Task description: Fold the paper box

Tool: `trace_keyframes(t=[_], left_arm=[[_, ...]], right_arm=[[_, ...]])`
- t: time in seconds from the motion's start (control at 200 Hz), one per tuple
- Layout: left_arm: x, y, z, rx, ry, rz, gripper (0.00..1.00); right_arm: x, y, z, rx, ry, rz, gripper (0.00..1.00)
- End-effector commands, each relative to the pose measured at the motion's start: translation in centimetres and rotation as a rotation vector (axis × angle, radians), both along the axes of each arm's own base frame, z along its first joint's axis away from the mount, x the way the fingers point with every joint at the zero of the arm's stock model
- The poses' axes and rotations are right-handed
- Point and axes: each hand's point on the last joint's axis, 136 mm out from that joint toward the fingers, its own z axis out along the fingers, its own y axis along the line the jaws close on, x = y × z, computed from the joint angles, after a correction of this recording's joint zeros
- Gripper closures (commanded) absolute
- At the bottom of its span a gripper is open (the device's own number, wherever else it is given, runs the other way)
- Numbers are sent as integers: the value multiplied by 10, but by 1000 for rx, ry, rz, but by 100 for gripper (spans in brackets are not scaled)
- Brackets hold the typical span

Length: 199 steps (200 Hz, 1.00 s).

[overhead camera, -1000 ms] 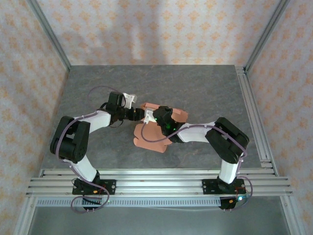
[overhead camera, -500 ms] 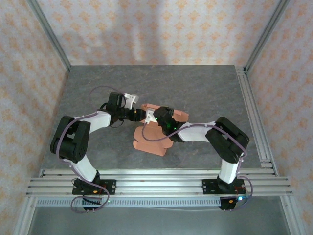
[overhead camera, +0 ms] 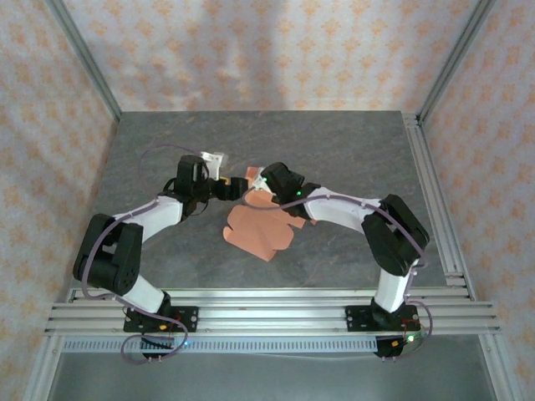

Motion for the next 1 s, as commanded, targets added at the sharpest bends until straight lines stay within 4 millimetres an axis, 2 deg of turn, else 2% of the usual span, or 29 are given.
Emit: trace_keyframes(t=[0.0,0.215,0.315,0.435,0.465,0.606,0.661,0.861,0.991], left_arm=[[7,15,10,50,-48,94,3],[3,26,9,101,-58,136,0],[3,27,9,105,-62,143,0],[5,26,7,101,-59,143,0],[6,26,8,99,-58,141,0],[7,24,8,107,-49,130,0],[8,25,8,114,-50,128,0],[9,24,7,114,-43,120,0],[9,22,4,108,-32,114,0]], right_arm=[[-14,-17,-22,63,167,-182,100],[-19,-15,-27,227,298,-371,100],[-27,-16,-40,346,441,-518,100],[-34,-12,-52,480,588,-608,97],[-34,-12,-51,502,594,-614,93],[-26,-12,-36,592,551,-584,54],[-21,-18,-31,631,523,-588,48],[-18,-38,-30,719,481,-571,47],[-23,-38,-35,719,482,-521,55]])
